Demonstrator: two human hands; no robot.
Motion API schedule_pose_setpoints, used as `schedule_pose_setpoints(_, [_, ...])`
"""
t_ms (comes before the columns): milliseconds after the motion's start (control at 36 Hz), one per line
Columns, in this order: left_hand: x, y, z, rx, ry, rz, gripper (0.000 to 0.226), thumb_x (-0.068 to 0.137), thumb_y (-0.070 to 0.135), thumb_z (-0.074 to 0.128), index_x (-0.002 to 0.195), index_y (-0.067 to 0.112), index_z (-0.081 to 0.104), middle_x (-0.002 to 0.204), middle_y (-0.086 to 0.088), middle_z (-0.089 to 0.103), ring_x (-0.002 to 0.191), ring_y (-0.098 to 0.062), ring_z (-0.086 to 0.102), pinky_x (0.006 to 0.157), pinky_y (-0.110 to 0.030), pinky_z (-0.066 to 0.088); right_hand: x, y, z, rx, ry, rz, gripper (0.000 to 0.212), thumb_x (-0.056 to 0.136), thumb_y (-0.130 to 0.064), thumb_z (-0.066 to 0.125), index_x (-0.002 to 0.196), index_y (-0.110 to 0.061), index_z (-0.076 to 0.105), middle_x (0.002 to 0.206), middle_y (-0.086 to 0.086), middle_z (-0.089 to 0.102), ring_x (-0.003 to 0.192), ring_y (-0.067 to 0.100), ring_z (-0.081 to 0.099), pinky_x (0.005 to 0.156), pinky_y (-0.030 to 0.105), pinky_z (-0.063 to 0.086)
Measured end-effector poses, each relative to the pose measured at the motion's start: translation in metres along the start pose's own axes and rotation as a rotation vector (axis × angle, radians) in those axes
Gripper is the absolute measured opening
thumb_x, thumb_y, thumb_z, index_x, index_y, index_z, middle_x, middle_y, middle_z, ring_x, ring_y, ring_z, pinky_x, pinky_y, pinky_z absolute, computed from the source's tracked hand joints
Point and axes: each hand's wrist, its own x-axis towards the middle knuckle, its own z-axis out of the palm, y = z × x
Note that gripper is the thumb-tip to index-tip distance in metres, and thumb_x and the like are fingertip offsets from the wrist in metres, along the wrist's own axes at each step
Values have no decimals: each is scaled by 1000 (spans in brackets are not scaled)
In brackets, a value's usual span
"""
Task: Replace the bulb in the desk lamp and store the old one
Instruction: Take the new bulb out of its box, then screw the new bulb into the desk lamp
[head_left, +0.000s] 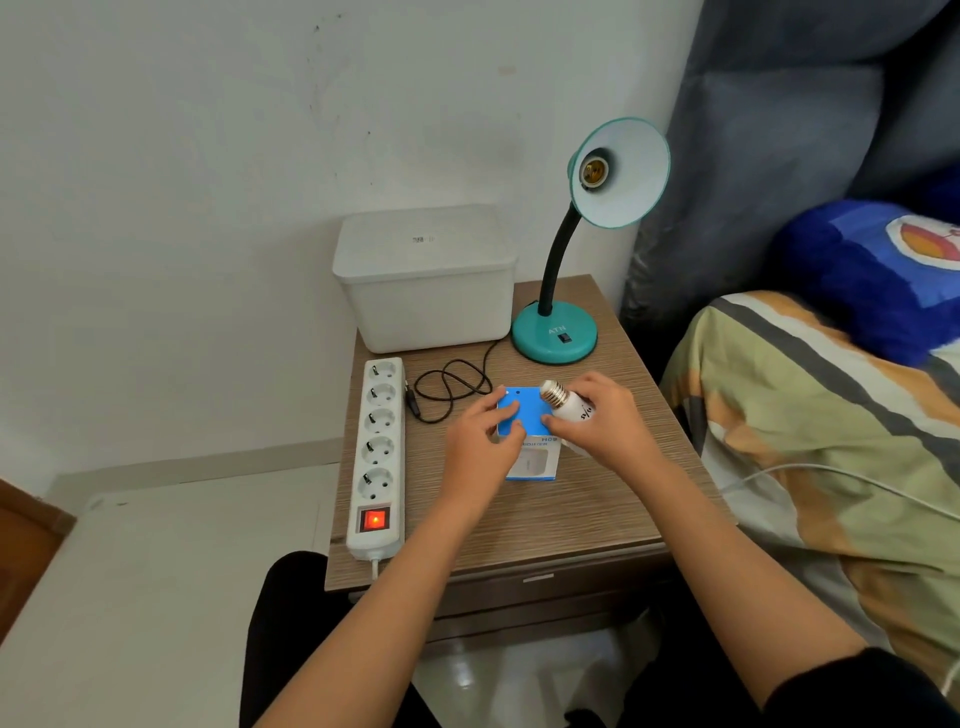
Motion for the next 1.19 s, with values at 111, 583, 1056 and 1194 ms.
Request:
schedule_pose_setpoints(111, [-8, 3, 6, 21, 7, 14, 34, 92, 16, 53, 126, 12, 57, 144, 3, 42, 119, -7, 48, 76, -10, 50, -3, 2, 0, -11, -8, -29, 27, 77, -28, 73, 95, -10, 63, 88, -3, 53, 79, 13, 50, 60, 17, 33])
schedule_pose_setpoints(583, [7, 17, -3, 333, -131, 107, 39, 91, 17, 51, 129, 7, 50, 132, -1, 44, 122, -11, 40, 86, -12, 33, -7, -2, -16, 176, -28, 280, 34, 92, -32, 52, 115, -8, 47, 106, 9, 54, 91, 24, 53, 71, 34, 41])
schedule_pose_setpoints(1056, [135, 118, -1, 297, -200, 383, 72, 88, 18, 59, 147, 17, 18, 156, 3, 14, 143, -9, 12, 110, -16, 9, 94, -47, -110, 305, 304, 167, 40, 80, -29, 70, 107, -11, 47, 103, 7, 60, 88, 19, 57, 63, 26, 43])
schedule_pose_setpoints(1194, [183, 140, 13, 305, -281, 428, 96, 81, 18, 69, 149, 21, 1, 158, 8, -2, 143, -5, 1, 111, -17, 6, 135, -53, -128, 275, 311, 169, 35, 79, -31, 68, 111, -19, 59, 110, 9, 61, 97, 23, 57, 79, 33, 52])
